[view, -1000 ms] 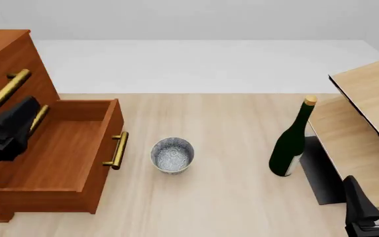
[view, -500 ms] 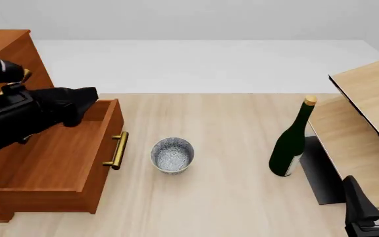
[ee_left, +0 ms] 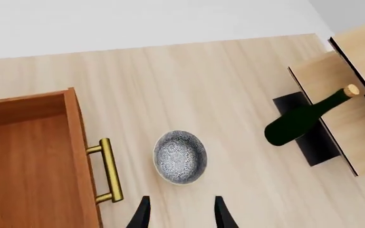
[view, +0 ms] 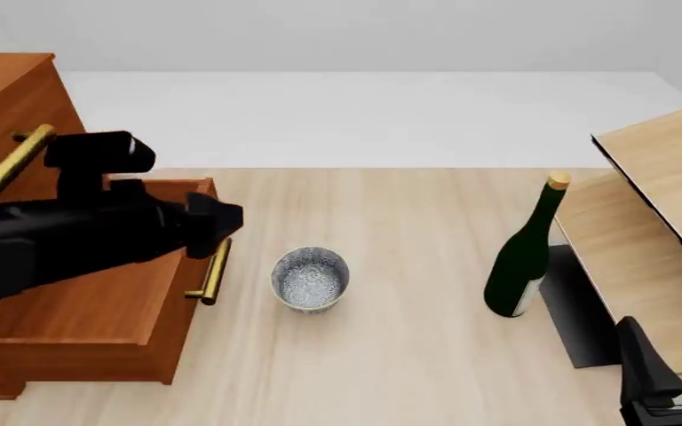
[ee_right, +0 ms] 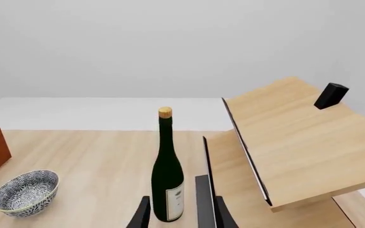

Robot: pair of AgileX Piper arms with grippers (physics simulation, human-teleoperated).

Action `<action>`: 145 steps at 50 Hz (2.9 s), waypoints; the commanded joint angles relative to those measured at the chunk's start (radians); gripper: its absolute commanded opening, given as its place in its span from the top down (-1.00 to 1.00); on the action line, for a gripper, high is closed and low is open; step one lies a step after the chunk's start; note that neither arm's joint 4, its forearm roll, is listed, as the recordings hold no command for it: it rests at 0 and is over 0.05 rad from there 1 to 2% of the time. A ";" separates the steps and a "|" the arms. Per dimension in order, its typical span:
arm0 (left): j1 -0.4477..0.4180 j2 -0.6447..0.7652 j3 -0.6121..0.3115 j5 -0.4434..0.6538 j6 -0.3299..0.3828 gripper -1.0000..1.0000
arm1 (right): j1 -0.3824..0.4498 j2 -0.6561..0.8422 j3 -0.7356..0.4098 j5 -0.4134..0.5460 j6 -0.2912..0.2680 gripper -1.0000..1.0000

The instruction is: Close the bottom drawer of the cabinet and open the top drawer.

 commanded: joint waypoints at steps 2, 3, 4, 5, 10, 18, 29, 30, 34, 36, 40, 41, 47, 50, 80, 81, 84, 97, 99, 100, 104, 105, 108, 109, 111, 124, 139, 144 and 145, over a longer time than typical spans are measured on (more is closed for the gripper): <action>-0.023 0.050 0.014 0.030 -0.020 -1.00 | 0.000 0.000 0.000 0.003 0.006 -1.00; -0.024 0.052 0.019 0.031 -0.029 -1.00 | 0.000 0.001 0.000 0.003 0.006 -1.00; -0.031 0.052 0.021 0.031 -0.039 -1.00 | 0.000 0.001 0.000 0.003 0.006 -1.00; -0.033 0.053 0.023 0.032 -0.039 -1.00 | 0.000 0.001 0.000 0.004 0.006 -1.00; -0.037 0.060 0.039 0.033 -0.063 -1.00 | 0.002 0.001 0.000 0.005 0.007 -1.00; -0.055 0.072 0.059 0.036 -0.075 -1.00 | 0.003 0.001 0.000 0.005 0.009 -1.00; -0.075 0.068 0.095 0.037 -0.117 -1.00 | 0.004 0.000 0.000 0.005 0.010 -1.00; -0.077 0.070 0.100 0.036 -0.122 -1.00 | 0.004 0.000 0.000 0.006 0.012 -1.00; -0.077 0.071 0.106 0.038 -0.132 -1.00 | 0.006 0.000 0.000 0.006 0.012 -1.00; -0.068 0.074 0.110 0.040 -0.127 -1.00 | 0.006 0.000 0.000 0.006 0.013 -1.00; -0.051 0.080 0.120 0.037 -0.121 -1.00 | 0.005 0.001 0.000 0.005 0.014 -1.00; -0.050 0.082 0.122 0.036 -0.120 -1.00 | 0.005 0.001 0.000 0.005 0.014 -1.00; -0.058 0.087 0.144 0.024 -0.134 -1.00 | 0.004 0.003 0.000 0.005 0.016 -1.00; -0.058 0.088 0.160 0.015 -0.139 -1.00 | 0.005 0.003 0.000 0.005 0.016 -1.00; 0.056 0.139 0.229 -0.005 -0.020 -1.00 | -0.001 0.003 -0.002 0.003 0.025 -1.00; 0.063 0.141 0.229 -0.005 -0.010 -1.00 | -0.002 0.003 -0.002 0.003 0.025 -1.00; 0.077 0.143 0.234 -0.006 0.005 -1.00 | -0.002 0.002 -0.002 0.004 0.025 -1.00; 0.143 0.150 0.248 -0.002 0.078 -1.00 | -0.002 0.002 -0.003 0.005 0.026 -1.00; 0.163 0.151 0.253 0.000 0.102 -1.00 | -0.003 0.001 -0.003 0.006 0.027 -1.00; 0.173 0.153 0.256 0.001 0.116 -1.00 | -0.003 0.001 -0.003 0.006 0.027 -1.00; 0.202 0.155 0.266 -0.003 0.140 -1.00 | -0.002 0.001 -0.003 0.007 0.028 -1.00; 0.208 0.156 0.269 -0.004 0.146 -1.00 | -0.002 0.001 -0.003 0.007 0.028 -1.00; 0.224 0.157 0.281 -0.011 0.161 -1.00 | -0.002 0.000 -0.003 0.008 0.029 -1.00; 0.235 0.157 0.285 -0.013 0.173 -1.00 | -0.002 0.000 -0.003 0.008 0.030 -1.00; 0.248 0.158 0.289 -0.014 0.187 -1.00 | -0.002 0.000 -0.003 0.008 0.031 -1.00; 0.322 0.147 0.316 -0.017 0.267 -1.00 | -0.002 0.002 -0.003 0.008 0.032 -1.00; 0.493 0.135 0.383 -0.055 0.445 -1.00 | -0.003 0.005 -0.004 0.006 0.035 -1.00; 0.531 0.129 0.401 -0.067 0.483 -1.00 | -0.003 0.005 -0.004 0.007 0.037 -1.00; 0.529 0.130 0.401 -0.068 0.481 -1.00 | -0.003 0.006 -0.004 0.007 0.037 -1.00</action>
